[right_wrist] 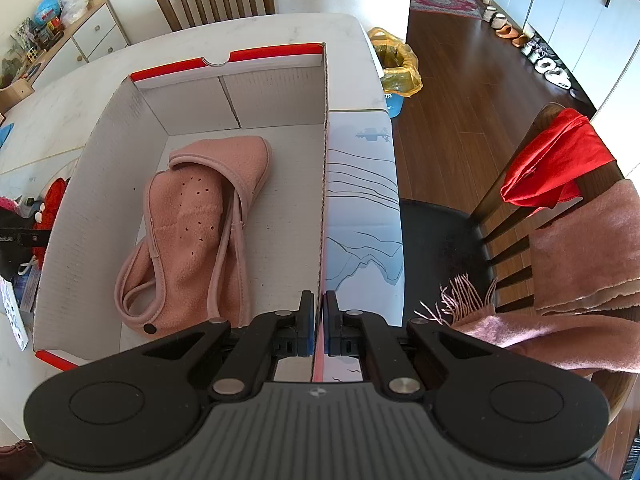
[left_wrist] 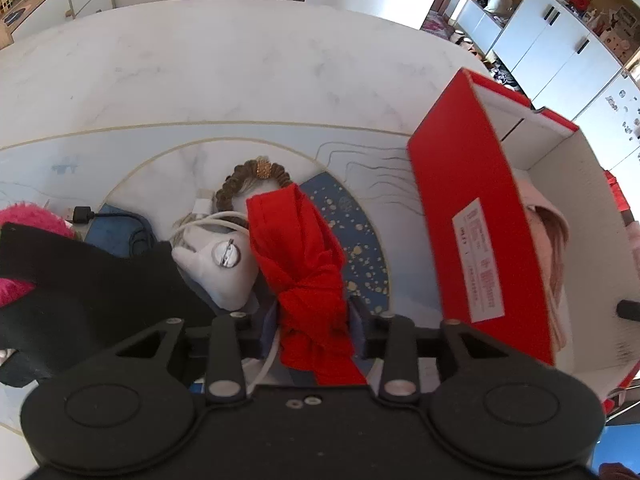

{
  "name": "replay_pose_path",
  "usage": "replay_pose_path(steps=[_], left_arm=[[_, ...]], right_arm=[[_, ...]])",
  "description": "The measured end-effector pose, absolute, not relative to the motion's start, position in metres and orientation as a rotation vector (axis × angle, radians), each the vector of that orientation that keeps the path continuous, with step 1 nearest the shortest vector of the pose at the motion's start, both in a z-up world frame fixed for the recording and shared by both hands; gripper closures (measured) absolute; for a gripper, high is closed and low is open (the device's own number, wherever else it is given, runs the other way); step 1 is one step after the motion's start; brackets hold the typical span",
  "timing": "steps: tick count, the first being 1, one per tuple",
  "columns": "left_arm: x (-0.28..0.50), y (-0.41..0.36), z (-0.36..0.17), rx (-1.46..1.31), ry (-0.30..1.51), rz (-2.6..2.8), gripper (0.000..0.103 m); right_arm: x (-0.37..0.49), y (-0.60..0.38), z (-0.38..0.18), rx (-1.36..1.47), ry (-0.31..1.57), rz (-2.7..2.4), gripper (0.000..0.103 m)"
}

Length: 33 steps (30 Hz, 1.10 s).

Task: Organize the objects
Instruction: 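Grasp the red knotted cloth with the left tool and lift it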

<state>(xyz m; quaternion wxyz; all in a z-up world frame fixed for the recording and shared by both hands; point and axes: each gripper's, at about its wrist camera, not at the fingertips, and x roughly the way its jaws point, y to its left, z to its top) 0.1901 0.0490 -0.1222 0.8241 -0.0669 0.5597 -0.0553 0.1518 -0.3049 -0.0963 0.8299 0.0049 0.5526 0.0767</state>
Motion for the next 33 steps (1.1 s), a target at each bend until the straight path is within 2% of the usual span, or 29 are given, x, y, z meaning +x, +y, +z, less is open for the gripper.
replay_pose_path(steps=[1,3,4,5,10,14,21,23,26,33], left_arm=[[0.19,0.049,-0.124,-0.143,1.194,-0.114,0.066],[0.19,0.051,-0.124,-0.15,1.191,-0.109,0.056],[0.19,0.053,-0.121,-0.155,1.188,-0.107,0.047],[0.189,0.054,-0.118,-0.162,1.18,-0.109,0.043],[0.187,0.048,-0.105,-0.136,1.147,-0.133,0.039],[0.192,0.037,-0.114,-0.13,1.176,-0.132,0.047],[0.199,0.019,-0.131,-0.043,1.213,-0.09,0.052],[0.201,0.018,-0.136,-0.024,1.226,-0.08,0.067],[0.2,0.019,-0.137,-0.015,1.228,-0.069,0.073],[0.191,0.022,-0.107,-0.019,1.187,-0.108,0.075]], right_arm=[[0.152,-0.304,-0.096,0.01,1.172,0.162,0.1],[0.152,-0.305,-0.096,0.01,1.173,0.162,0.1],[0.152,-0.304,-0.096,0.01,1.173,0.162,0.1],[0.152,-0.304,-0.096,0.011,1.173,0.162,0.1],[0.152,-0.304,-0.097,0.011,1.174,0.162,0.1],[0.154,-0.303,-0.098,0.011,1.177,0.162,0.1],[0.154,-0.302,-0.098,0.008,1.177,0.163,0.1],[0.154,-0.303,-0.098,0.006,1.177,0.163,0.1],[0.154,-0.303,-0.098,0.009,1.176,0.164,0.1],[0.154,-0.302,-0.098,0.01,1.176,0.167,0.1]])
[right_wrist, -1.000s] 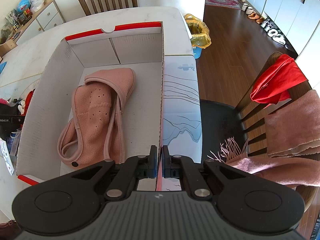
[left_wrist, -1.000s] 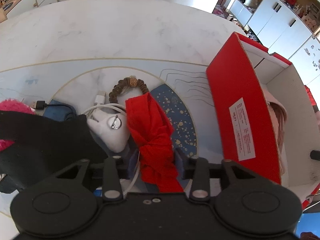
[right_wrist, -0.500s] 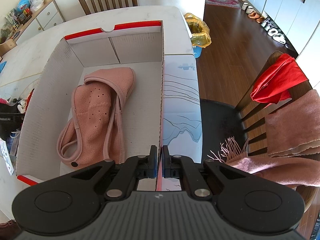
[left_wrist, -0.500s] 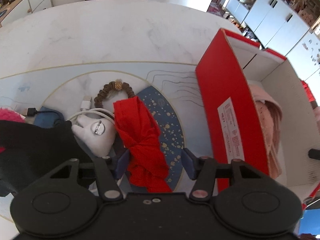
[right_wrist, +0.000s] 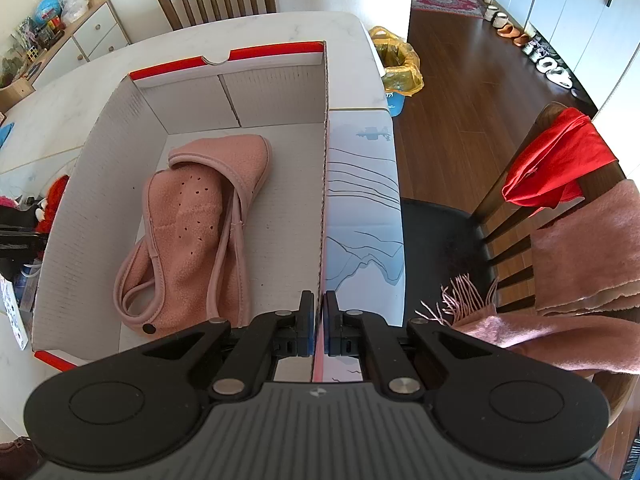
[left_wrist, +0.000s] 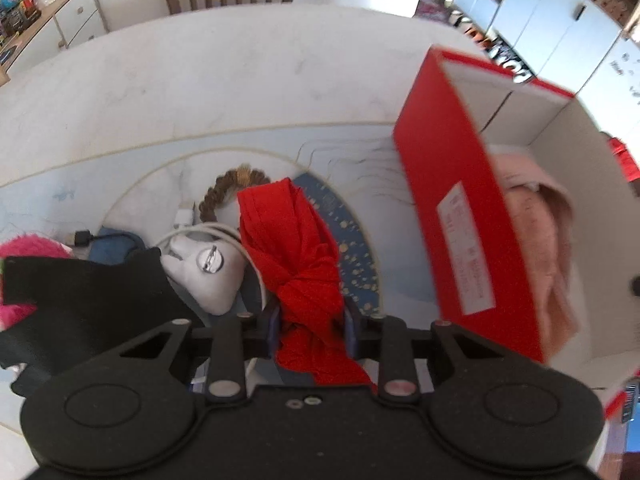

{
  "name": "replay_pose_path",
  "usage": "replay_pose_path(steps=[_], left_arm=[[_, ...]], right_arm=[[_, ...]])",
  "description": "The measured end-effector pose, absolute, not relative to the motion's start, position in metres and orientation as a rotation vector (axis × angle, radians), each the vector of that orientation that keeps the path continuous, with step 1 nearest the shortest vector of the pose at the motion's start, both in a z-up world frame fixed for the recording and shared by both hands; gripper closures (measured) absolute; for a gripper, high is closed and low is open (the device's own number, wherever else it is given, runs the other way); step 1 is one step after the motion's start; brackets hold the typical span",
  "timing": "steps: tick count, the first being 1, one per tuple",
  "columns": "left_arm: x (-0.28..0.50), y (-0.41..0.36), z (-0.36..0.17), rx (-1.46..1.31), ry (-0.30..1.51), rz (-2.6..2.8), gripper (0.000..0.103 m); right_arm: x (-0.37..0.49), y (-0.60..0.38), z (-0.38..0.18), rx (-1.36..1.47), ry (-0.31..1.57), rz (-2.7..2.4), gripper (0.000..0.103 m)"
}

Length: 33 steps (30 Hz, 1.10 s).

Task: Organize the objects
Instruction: 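Grasp the red knotted cloth with the left tool and lift it, then carry the red knotted cloth into the box beside the pink item and release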

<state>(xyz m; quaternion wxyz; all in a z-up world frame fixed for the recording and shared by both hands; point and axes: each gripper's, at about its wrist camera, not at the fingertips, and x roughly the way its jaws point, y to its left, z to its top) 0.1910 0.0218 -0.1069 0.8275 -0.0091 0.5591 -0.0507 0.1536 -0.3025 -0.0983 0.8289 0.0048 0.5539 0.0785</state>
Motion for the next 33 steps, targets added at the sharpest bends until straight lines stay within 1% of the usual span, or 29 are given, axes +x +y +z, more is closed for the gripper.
replay_pose_path(steps=[8,12,15,24,33], left_arm=[[0.178,0.018,-0.043,-0.053,1.094,-0.207,0.075],[0.174,0.002,-0.011,-0.044,1.028,-0.272,0.074],[0.175,-0.017,0.004,-0.026,1.015,-0.333,0.074],[0.194,-0.088,0.009,0.059,1.01,-0.477,0.074],[0.212,-0.157,-0.026,0.134,1.078,-0.553,0.074]], right_arm=[[0.154,-0.302,-0.098,0.005,1.175,0.168,0.1],[0.152,-0.302,-0.098,0.005,1.171,0.165,0.1],[0.152,-0.302,-0.098,-0.002,1.168,0.168,0.1],[0.152,-0.303,-0.098,0.007,1.167,0.172,0.1],[0.152,-0.303,-0.098,0.011,1.169,0.173,0.1]])
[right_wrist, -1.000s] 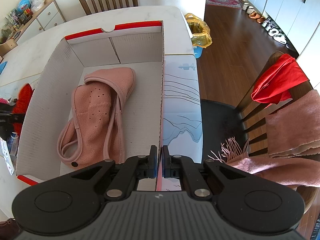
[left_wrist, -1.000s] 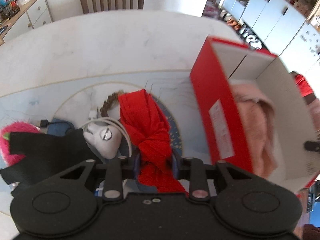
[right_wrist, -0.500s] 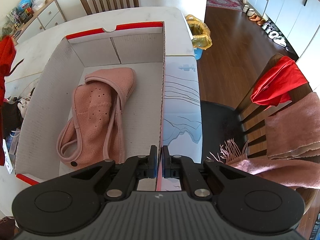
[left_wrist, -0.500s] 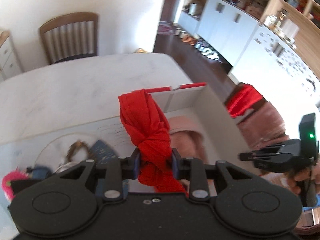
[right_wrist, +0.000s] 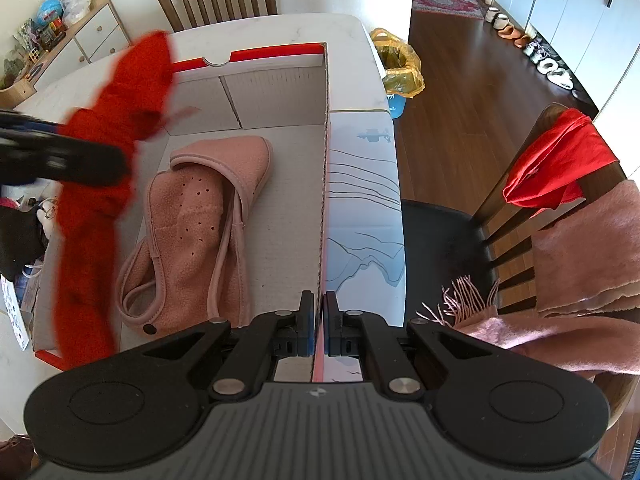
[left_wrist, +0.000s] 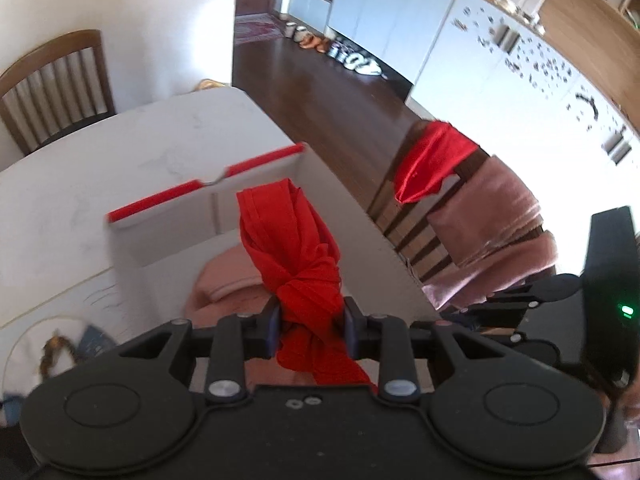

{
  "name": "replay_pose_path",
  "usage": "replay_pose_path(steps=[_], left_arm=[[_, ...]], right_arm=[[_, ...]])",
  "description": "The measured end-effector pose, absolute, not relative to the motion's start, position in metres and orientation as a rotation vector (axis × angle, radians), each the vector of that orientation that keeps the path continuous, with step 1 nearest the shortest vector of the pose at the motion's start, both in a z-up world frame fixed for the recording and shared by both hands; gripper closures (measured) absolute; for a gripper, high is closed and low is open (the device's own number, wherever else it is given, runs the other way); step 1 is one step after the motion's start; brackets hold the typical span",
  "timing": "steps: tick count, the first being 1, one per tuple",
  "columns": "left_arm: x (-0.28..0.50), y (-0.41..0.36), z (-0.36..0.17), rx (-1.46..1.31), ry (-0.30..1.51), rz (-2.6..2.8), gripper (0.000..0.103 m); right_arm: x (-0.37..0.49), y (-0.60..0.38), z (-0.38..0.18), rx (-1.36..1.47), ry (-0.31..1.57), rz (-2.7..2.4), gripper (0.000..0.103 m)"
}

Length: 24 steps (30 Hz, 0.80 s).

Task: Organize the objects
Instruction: 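Carry the red knotted cloth into the box beside the pink item and release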

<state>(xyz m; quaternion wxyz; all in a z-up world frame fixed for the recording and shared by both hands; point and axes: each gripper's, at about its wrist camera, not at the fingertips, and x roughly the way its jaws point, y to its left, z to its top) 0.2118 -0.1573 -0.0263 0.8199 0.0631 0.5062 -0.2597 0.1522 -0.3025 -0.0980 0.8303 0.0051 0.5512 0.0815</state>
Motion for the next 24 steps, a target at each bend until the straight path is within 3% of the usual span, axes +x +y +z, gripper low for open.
replay_pose_path(steps=[24], left_arm=[[0.231,-0.224,-0.119,0.281,1.217,-0.557,0.072]], right_arm=[[0.154,-0.304,-0.099,0.005,1.168,0.175,0.099]])
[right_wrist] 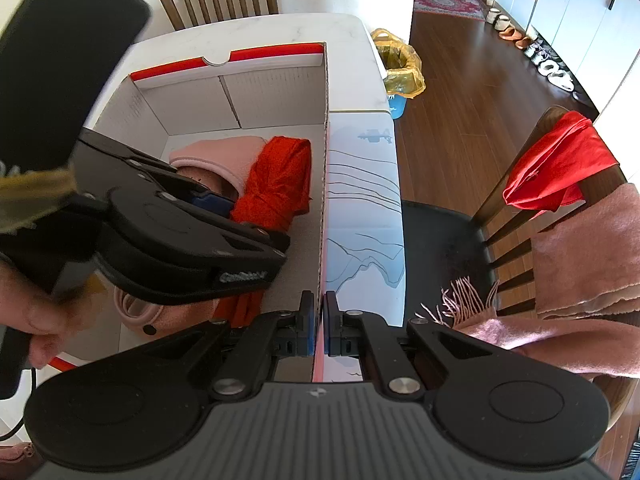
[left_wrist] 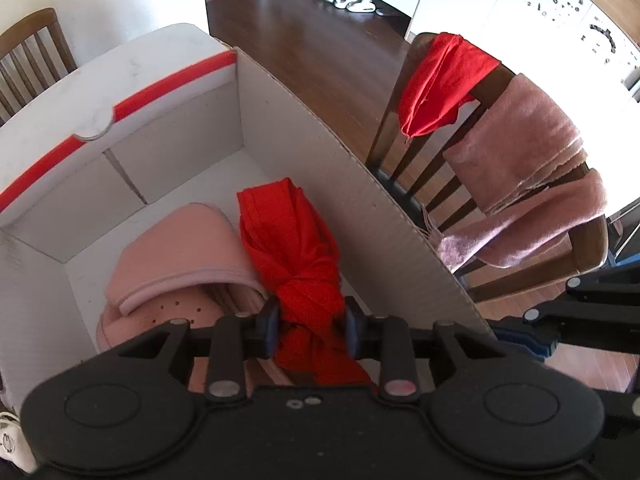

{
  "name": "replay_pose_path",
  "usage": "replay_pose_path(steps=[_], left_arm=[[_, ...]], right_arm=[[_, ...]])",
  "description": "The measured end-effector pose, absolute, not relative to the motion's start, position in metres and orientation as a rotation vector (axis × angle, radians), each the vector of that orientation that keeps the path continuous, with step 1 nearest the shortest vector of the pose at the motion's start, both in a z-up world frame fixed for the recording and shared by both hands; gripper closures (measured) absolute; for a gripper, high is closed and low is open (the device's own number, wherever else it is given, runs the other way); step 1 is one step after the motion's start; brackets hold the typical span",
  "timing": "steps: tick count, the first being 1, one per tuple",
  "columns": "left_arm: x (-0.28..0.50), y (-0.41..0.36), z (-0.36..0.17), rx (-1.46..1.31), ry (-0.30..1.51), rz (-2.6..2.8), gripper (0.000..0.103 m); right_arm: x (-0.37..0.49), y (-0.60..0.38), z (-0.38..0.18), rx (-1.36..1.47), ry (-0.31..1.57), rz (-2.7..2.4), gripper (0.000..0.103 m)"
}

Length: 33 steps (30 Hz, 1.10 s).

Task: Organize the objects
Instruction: 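Carry the red knotted cloth into the box beside the pink item and release, then move the left tool back to the pile toward the white patterned mask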

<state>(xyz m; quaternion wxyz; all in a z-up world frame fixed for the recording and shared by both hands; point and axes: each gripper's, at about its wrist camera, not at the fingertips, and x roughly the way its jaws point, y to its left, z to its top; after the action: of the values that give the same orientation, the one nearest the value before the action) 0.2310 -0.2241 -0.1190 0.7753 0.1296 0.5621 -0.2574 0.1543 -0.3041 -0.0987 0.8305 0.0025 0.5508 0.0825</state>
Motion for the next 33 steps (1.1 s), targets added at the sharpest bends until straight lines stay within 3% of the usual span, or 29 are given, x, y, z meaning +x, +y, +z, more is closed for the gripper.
replay_pose_path(steps=[6,11,33], left_arm=[[0.231,-0.227,-0.121,0.298,1.209,-0.577,0.067],[0.23,-0.223,-0.114,0.264,1.188,-0.58,0.047],[0.203,-0.14,-0.03,0.112,1.041,-0.431,0.046]], right_arm=[[0.154,-0.304,-0.099,0.008,1.169,0.176,0.099],[0.155,-0.304,-0.1,0.009,1.17,0.177,0.1],[0.156,-0.303,-0.101,0.002,1.177,0.178,0.1]])
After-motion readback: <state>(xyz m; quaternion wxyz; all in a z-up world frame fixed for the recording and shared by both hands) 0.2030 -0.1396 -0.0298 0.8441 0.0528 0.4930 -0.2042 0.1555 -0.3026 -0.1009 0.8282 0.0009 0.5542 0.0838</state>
